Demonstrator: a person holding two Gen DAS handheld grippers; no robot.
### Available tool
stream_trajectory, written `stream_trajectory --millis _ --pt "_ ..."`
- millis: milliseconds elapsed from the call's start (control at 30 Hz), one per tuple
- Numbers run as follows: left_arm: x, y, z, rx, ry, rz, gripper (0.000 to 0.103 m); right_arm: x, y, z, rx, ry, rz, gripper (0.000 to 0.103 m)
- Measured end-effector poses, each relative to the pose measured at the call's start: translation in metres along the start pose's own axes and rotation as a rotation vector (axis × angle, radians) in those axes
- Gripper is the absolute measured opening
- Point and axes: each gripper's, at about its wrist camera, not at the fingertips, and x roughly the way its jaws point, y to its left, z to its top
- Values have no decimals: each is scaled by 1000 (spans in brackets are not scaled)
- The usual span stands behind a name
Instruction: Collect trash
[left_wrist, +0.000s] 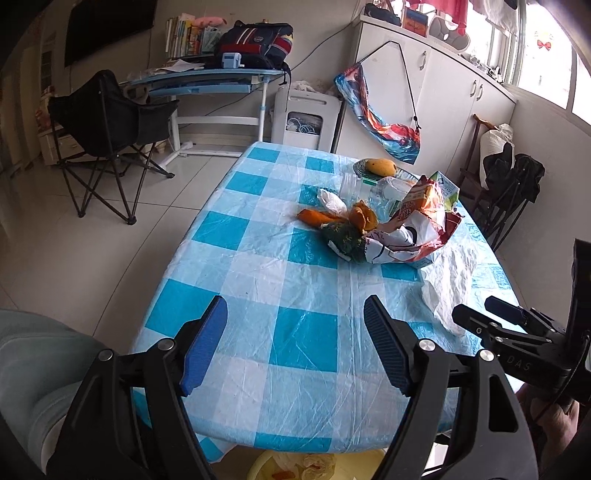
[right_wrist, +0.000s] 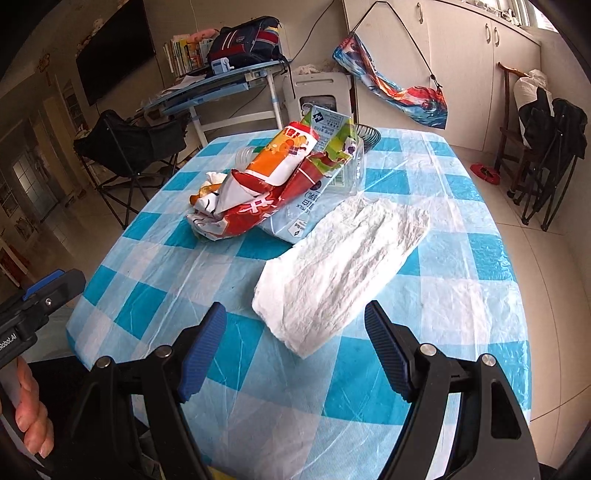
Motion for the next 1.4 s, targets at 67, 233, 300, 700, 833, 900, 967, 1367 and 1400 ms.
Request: stream_trajectory --millis 67,233,300,700,833,900,967,1367,1400 --pt "15 -3 8 -9 14 1 73 10 -2 2 0 18 -11 72" --pt "60 -8 27 -23 57 16 73 23 -6 1 -16 45 -30 57" --pt "78 -10 33 -38 77 20 73 23 -6 2 -29 43 -42 54" --pt "146 -46 56 -13 140 -24 60 18 -19 1 -1 39 -36 16" --pt "138 -53 55 26 137 -84 25 17 -18 0 7 46 -7 8" --pt "131 -49 54 20 144 -112 15 14 -15 -1 7 48 3 6" --pt "120 -43 51 24 156 -133 1 9 -15 -4 16 47 18 4" --pt "116 -20 43 -62 185 -164 40 -2 -16 -7 45 -5 17 60" --pt "119 -22 46 -72 172 -151 44 1 -14 -4 32 -5 16 60"
